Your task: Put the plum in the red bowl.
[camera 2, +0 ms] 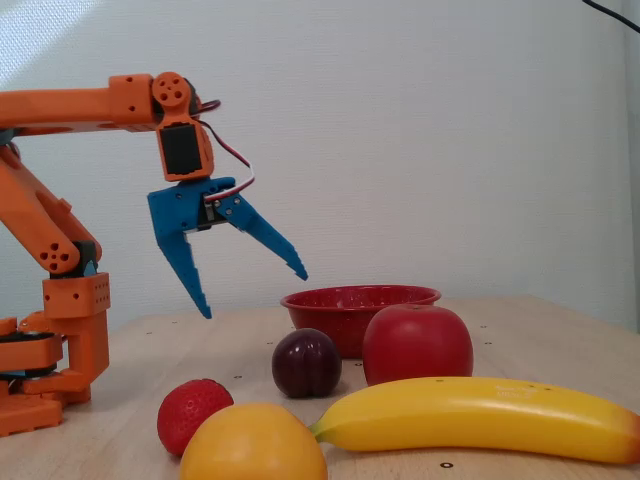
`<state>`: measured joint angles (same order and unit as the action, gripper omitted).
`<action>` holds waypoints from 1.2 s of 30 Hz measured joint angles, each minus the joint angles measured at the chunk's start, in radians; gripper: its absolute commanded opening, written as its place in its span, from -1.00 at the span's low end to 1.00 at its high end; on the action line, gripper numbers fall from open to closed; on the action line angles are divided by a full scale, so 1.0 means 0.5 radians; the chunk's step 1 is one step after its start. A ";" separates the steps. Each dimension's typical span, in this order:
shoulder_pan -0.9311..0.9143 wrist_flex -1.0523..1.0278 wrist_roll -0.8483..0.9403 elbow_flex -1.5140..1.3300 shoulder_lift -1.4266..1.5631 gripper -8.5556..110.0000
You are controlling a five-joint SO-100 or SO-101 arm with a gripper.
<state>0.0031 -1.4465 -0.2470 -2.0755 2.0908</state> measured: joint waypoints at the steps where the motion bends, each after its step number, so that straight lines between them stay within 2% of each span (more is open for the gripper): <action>1: 0.000 0.000 0.000 0.031 -0.043 -0.02; 11: 0.000 -0.061 0.083 0.580 -0.715 0.00; 36: -0.058 0.021 0.114 0.626 -1.239 0.02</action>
<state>-0.0261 -1.4358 -0.1902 -1.7625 1.4711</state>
